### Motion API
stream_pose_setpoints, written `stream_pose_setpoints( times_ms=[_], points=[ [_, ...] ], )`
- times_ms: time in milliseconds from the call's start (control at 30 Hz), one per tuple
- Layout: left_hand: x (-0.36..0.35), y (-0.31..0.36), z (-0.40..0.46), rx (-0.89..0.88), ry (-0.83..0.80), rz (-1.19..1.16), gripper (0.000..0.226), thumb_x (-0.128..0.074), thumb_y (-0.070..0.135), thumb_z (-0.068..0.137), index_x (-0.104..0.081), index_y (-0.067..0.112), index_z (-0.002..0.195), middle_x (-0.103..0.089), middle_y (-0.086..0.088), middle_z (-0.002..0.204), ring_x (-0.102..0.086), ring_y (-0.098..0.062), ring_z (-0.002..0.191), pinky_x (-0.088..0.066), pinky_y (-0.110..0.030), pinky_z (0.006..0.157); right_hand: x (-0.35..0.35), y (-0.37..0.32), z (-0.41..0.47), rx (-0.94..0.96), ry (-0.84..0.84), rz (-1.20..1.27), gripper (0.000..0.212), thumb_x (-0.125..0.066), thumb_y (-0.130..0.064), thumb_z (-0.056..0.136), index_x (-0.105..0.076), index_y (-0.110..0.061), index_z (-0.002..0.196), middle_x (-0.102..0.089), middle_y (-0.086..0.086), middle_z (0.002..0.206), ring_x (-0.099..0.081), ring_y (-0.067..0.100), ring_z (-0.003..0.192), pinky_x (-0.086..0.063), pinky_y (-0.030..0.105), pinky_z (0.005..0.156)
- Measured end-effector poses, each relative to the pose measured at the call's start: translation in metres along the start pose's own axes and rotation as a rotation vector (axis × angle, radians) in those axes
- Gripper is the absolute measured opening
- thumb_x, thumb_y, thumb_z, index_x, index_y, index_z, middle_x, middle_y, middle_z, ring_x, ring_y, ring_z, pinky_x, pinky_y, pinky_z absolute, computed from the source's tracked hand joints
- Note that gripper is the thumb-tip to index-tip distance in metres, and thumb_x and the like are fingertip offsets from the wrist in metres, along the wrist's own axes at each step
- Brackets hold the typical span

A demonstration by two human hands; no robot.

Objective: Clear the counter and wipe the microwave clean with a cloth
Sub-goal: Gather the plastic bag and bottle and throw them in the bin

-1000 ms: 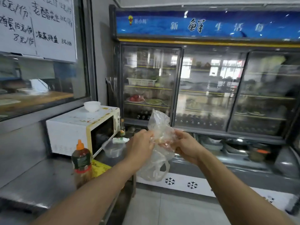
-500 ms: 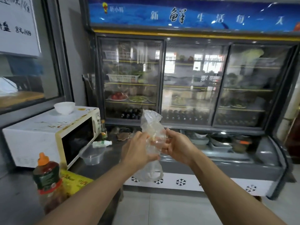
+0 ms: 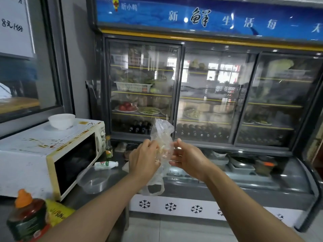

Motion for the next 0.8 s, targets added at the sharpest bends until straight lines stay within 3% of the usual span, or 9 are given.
stream_pose_setpoints(
  times_ms=[100, 233, 400, 533, 700, 800],
  points=[
    [-0.013, -0.004, 0.014, 0.002, 0.001, 0.002, 0.034, -0.074, 0.024, 0.072, -0.052, 0.026, 0.097, -0.051, 0.009, 0.093, -0.045, -0.009, 0.071, -0.036, -0.024, 0.061, 0.014, 0.005, 0.017, 0.022, 0.018, -0.169, 0.037, -0.037, -0.035, 0.100, -0.061, -0.010, 0.113, -0.069, 0.009, 0.107, -0.065, 0.020, 0.098, -0.048, 0.030, 0.082],
    [-0.033, -0.004, 0.038, 0.038, -0.027, 0.014, 0.032, -0.070, 0.023, 0.074, -0.053, 0.026, 0.102, -0.051, 0.008, 0.096, -0.055, -0.014, 0.079, -0.046, -0.029, 0.067, 0.042, 0.011, 0.044, 0.035, 0.069, -0.316, 0.028, -0.052, -0.033, 0.095, -0.056, -0.018, 0.118, -0.063, 0.001, 0.115, -0.059, 0.013, 0.105, -0.047, 0.030, 0.086],
    [-0.072, 0.003, 0.074, 0.112, -0.024, 0.068, 0.024, -0.064, 0.019, 0.076, -0.054, 0.024, 0.097, -0.050, 0.006, 0.093, -0.054, -0.016, 0.076, -0.045, -0.032, 0.065, 0.087, 0.018, 0.092, 0.050, 0.017, -0.403, 0.041, -0.064, -0.034, 0.087, -0.049, -0.023, 0.123, -0.055, -0.007, 0.110, -0.055, 0.005, 0.097, -0.041, 0.018, 0.067],
    [-0.109, 0.009, 0.106, 0.195, 0.004, 0.135, 0.021, -0.064, 0.019, 0.075, -0.055, 0.024, 0.093, -0.047, 0.007, 0.090, -0.051, -0.015, 0.071, -0.038, -0.029, 0.059, 0.133, 0.022, 0.140, 0.056, -0.062, -0.453, 0.050, -0.067, -0.037, 0.084, -0.045, -0.026, 0.128, -0.048, -0.004, 0.120, -0.051, 0.002, 0.098, -0.040, 0.016, 0.064],
    [-0.138, 0.013, 0.134, 0.291, 0.025, 0.243, 0.018, -0.065, 0.019, 0.076, -0.058, 0.025, 0.092, -0.054, 0.007, 0.092, -0.057, -0.016, 0.071, -0.041, -0.029, 0.057, 0.171, 0.025, 0.199, 0.049, -0.160, -0.487, 0.050, -0.067, -0.033, 0.085, -0.046, -0.023, 0.128, -0.048, 0.000, 0.124, -0.051, 0.015, 0.110, -0.042, 0.021, 0.072],
    [-0.146, 0.010, 0.142, 0.343, -0.007, 0.303, 0.016, -0.064, 0.020, 0.077, -0.059, 0.024, 0.092, -0.057, 0.004, 0.097, -0.061, -0.020, 0.076, -0.049, -0.032, 0.063, 0.176, 0.033, 0.232, 0.033, -0.227, -0.482, 0.047, -0.068, -0.029, 0.085, -0.047, -0.021, 0.126, -0.049, 0.001, 0.120, -0.051, 0.013, 0.103, -0.040, 0.024, 0.080]
  ],
)
Point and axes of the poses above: each hand's wrist, its own z-axis towards the middle knuckle, its own x-axis out of the back of the hand, y = z × x, the point moved 1 cm from there along z, towards the middle knuckle
